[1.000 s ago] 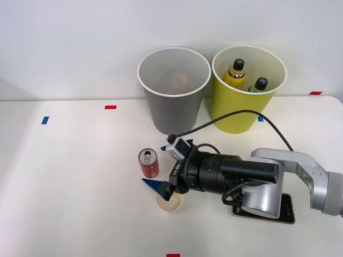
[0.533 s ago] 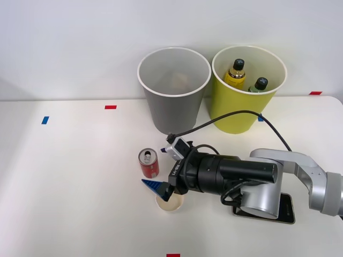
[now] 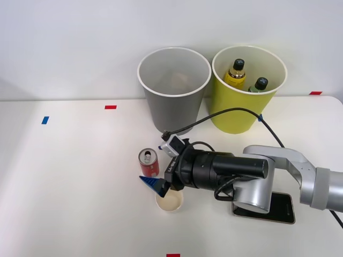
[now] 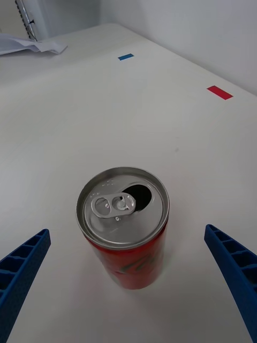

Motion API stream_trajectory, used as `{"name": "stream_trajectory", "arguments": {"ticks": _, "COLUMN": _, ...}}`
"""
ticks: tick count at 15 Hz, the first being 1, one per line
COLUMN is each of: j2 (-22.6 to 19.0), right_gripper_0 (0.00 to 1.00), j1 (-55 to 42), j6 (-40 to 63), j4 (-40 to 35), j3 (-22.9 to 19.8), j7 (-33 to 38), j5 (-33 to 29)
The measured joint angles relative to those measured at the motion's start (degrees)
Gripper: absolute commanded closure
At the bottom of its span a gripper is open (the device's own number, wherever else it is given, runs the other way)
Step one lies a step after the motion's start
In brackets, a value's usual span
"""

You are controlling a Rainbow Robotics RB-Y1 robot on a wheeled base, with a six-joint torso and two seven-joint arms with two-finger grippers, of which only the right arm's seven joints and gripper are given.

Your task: Put cans in the gray bin, plastic bottles in the light green bin

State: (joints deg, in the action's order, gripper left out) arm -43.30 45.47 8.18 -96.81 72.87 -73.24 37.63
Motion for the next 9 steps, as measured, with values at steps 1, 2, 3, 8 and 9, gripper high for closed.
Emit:
{"name": "stream_trajectory", "arguments": {"ticks": 1, "j2": 0.2, "right_gripper_0": 0.0, "j1": 0.2, "j6": 0.0, "j4": 0.2, "j3": 0.1, "j7": 0.0, "j5": 0.0}}
{"name": "stream_trajectory", "arguments": {"ticks": 2, "j2": 0.4, "right_gripper_0": 0.0, "j1": 0.5, "j6": 0.0, "j4": 0.5, "j3": 0.3, "j7": 0.0, "j5": 0.1}}
{"name": "stream_trajectory", "arguments": {"ticks": 3, "j2": 0.8, "right_gripper_0": 0.0, "j1": 0.7, "j6": 0.1, "j4": 1.1, "j3": 0.4, "j7": 0.0, "j5": 0.2}}
{"name": "stream_trajectory", "arguments": {"ticks": 8, "j2": 2.9, "right_gripper_0": 0.0, "j1": 1.1, "j6": 0.1, "j4": 3.8, "j3": 0.6, "j7": 0.0, "j5": 0.2}}
{"name": "stream_trajectory", "arguments": {"ticks": 9, "j2": 3.3, "right_gripper_0": 0.0, "j1": 1.2, "j6": 0.1, "j4": 4.0, "j3": 0.6, "j7": 0.0, "j5": 0.2}}
